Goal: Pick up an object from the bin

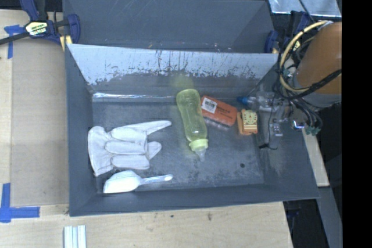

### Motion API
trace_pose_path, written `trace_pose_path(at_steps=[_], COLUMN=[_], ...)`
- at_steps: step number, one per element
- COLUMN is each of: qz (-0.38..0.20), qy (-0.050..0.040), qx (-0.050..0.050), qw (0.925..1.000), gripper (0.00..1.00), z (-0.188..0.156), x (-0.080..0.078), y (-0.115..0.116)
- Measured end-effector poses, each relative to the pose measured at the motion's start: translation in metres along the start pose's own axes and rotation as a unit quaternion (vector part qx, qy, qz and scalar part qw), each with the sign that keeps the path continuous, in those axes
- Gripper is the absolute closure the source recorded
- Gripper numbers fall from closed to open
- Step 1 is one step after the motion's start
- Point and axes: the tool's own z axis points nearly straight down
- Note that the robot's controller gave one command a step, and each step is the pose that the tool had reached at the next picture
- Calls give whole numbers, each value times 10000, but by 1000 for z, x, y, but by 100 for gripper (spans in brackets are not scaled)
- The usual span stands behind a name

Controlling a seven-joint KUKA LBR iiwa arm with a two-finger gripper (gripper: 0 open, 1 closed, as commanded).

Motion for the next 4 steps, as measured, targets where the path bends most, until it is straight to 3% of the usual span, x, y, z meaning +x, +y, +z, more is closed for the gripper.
trace_pose_path(at_steps=[1,2,3,4], qz=[-33,588,587,534], qy=[34,14,15,-103], qx=[-12,-15,-15,-54], qw=[10000,9983,9983,9985], gripper=[0,100,100,100], z=[57,74,74,75], x=[-21,-59,-59,-41], y=[-1,11,11,-3])
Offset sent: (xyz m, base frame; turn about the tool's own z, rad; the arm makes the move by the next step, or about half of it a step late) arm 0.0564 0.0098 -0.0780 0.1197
